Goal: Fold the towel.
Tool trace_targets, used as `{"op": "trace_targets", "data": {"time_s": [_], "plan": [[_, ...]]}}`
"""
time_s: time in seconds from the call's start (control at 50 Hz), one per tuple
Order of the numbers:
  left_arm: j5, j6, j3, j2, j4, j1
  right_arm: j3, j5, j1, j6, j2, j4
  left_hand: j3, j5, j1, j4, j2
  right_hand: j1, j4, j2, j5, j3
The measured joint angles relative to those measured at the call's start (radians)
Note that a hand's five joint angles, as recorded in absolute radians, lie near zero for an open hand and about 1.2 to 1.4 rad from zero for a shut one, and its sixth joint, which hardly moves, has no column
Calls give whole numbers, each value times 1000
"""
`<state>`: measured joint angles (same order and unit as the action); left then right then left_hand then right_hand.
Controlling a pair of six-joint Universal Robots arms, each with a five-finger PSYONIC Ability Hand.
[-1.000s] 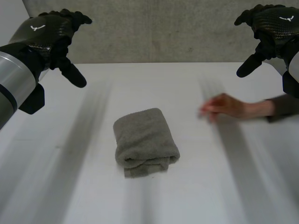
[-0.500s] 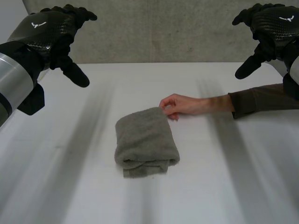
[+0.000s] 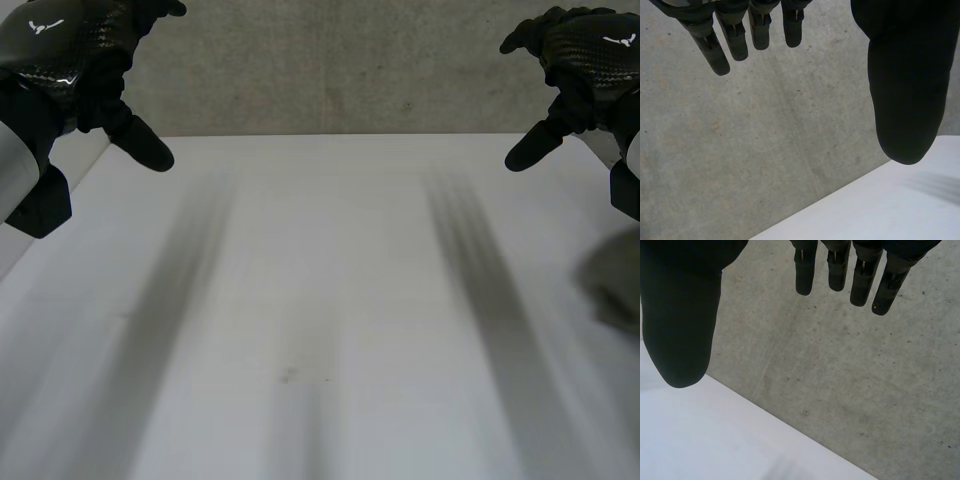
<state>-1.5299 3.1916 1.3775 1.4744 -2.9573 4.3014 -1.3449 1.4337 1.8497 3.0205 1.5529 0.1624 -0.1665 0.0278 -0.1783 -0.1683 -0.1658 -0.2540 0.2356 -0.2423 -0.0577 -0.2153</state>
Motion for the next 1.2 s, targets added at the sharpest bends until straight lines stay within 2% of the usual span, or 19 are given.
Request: {"op": "trace_targets", "data": {"time_s": [0.52, 0.82, 1.2], "plan": [[-10, 4, -9, -53, 29, 8, 3, 6, -9, 35, 75, 40, 0, 0, 0, 0, 0, 0, 0, 0, 0, 0], [-76, 7, -21, -65, 46, 7, 9, 3, -3, 46, 108, 89, 0, 0, 0, 1, 0, 0, 0, 0, 0, 0], [-66, 2, -27, -77, 47, 9, 21, -2, -3, 47, 125, 119, 0, 0, 0, 1, 0, 0, 0, 0, 0, 0]]}}
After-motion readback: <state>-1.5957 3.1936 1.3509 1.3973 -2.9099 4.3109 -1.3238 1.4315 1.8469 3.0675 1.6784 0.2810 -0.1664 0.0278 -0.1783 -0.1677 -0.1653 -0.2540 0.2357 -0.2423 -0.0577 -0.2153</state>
